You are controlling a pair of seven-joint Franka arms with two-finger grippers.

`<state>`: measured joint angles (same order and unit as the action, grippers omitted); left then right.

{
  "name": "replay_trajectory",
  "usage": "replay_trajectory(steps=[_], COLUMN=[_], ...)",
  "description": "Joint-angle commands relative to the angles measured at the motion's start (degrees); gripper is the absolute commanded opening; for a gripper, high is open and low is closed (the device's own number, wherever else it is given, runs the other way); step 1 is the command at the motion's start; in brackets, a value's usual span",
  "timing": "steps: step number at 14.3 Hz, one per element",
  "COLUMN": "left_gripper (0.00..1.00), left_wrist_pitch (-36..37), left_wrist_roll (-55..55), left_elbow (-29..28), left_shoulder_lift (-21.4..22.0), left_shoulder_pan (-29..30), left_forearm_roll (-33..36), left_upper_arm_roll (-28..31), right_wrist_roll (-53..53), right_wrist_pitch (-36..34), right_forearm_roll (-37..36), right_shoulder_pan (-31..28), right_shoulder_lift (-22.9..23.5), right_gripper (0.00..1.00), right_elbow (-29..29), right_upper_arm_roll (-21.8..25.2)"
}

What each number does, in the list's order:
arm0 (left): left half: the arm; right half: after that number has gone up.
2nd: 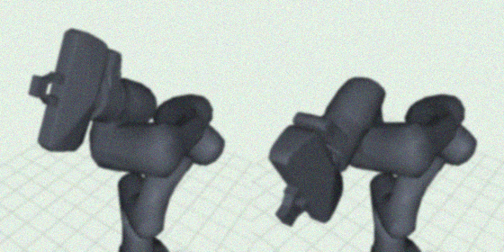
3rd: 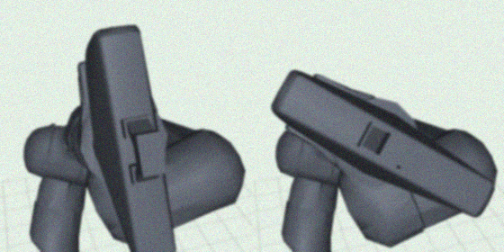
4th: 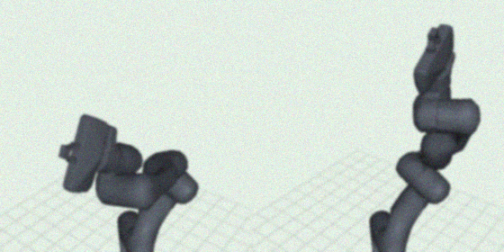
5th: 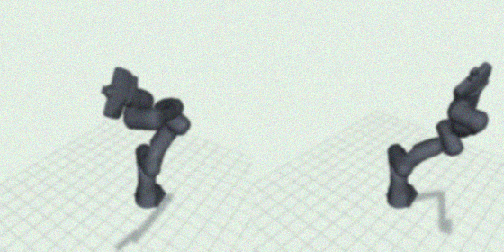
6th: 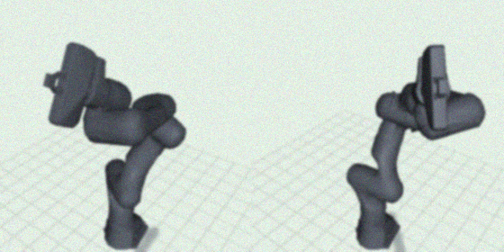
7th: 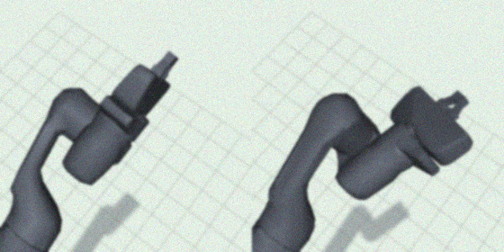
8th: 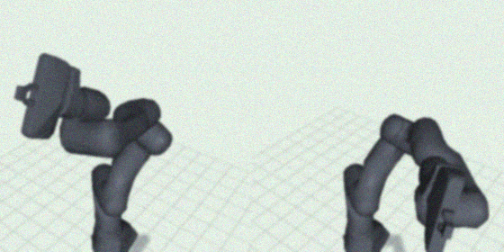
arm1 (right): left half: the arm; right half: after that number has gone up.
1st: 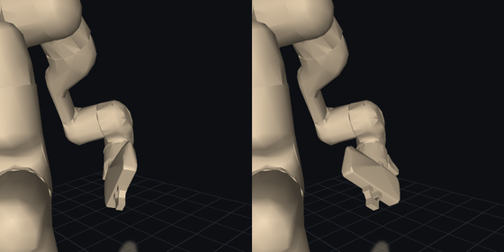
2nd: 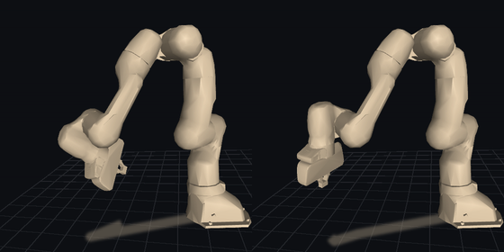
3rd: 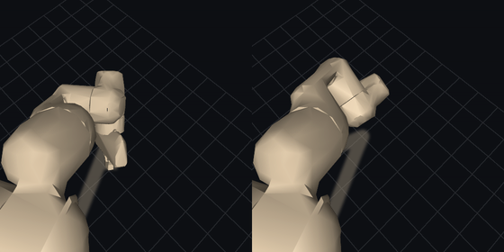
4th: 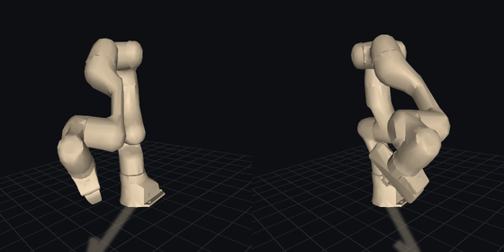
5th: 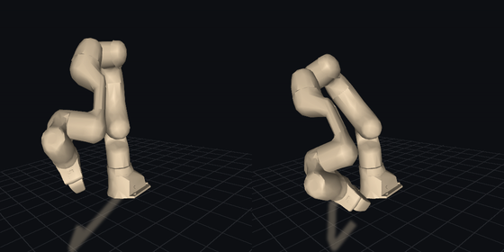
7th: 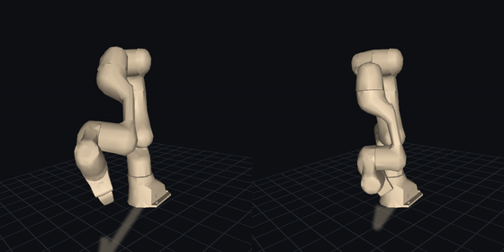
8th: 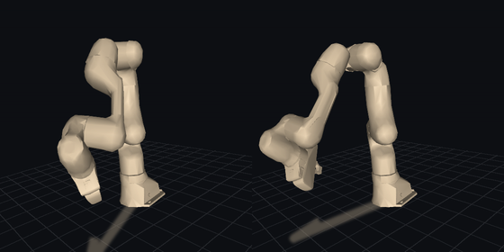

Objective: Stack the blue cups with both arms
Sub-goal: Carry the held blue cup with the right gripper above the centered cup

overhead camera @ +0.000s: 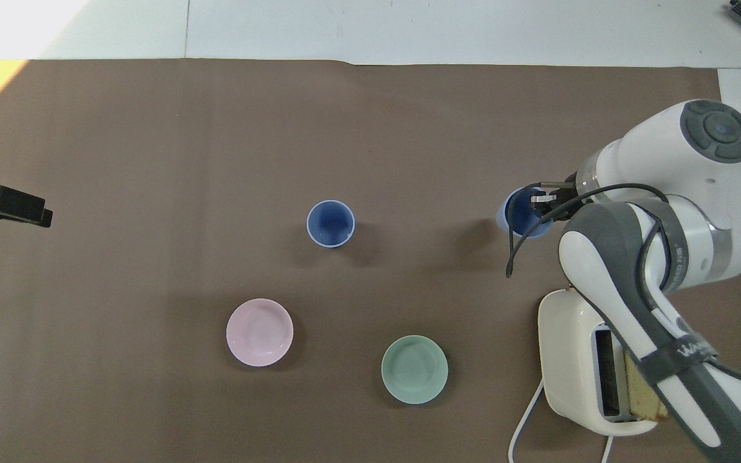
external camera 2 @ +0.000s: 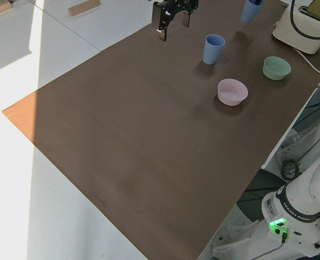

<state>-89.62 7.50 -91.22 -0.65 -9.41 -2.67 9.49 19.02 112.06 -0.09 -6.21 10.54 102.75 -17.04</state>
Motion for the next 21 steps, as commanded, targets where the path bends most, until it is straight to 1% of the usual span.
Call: replay_trajectory(steps=[1,3,4,7,8,9,11,13,16,19,21], left_gripper=[1.00,1.00,1.00,1.00,1.00,1.00,1.00,1.00,1.00,1.00,1.00], left_wrist_pitch=[0.41,0.41,0.41,0.41,0.41,0.41,0.41,0.41,0.50,0.67,0.59], left_wrist_roll=[0.32,0.32,0.32,0.32,0.32,0.32,0.32,0.32,0.32,0.32,0.32], left_elbow=[-0.36,-0.36,-0.36,-0.36,-0.36,-0.36,-0.45,-0.45,-0.45,-0.45,-0.45], left_shoulder_lift=[0.74,0.74,0.74,0.74,0.74,0.74,0.74,0.74,0.82,0.83,0.83], left_shoulder_pan=[0.89,0.89,0.89,0.89,0.89,0.80,0.89,0.89,0.80,0.80,0.80], left_forearm_roll=[0.82,0.82,0.73,0.82,0.82,0.82,0.82,0.82,0.82,0.82,0.82], left_upper_arm_roll=[-0.70,-0.70,-0.70,-0.70,-0.70,-0.70,-0.70,-0.70,-0.70,-0.70,-0.70], right_wrist_roll=[10.56,16.46,19.45,27.45,28.69,29.58,33.51,37.39,39.16,39.25,39.25], right_wrist_pitch=[-3.68,-9.02,-10.62,-11.51,-12.12,-12.47,-12.04,-11.51,-11.07,-10.55,-8.01], right_forearm_roll=[1.05,-0.34,-0.44,-3.07,-3.25,-3.86,-5.53,-5.54,-5.28,-5.36,-5.45], right_shoulder_pan=[4.95,9.09,11.72,17.52,18.41,19.81,24.03,26.50,27.39,28.53,28.53], right_shoulder_lift=[0.88,3.77,5.78,10.88,12.03,12.83,14.93,16.00,16.44,16.61,16.79], right_gripper=[0.00,0.00,0.00,0.00,0.00,0.00,0.00,0.00,0.00,0.00,0.00], right_elbow=[-8.23,-15.08,-19.64,-29.50,-32.14,-33.30,-35.24,-35.95,-35.51,-33.58,-31.30], right_upper_arm_roll=[-0.89,-0.89,-0.72,-0.45,-0.45,-0.28,-0.01,-0.01,-0.89,-0.80,-0.80])
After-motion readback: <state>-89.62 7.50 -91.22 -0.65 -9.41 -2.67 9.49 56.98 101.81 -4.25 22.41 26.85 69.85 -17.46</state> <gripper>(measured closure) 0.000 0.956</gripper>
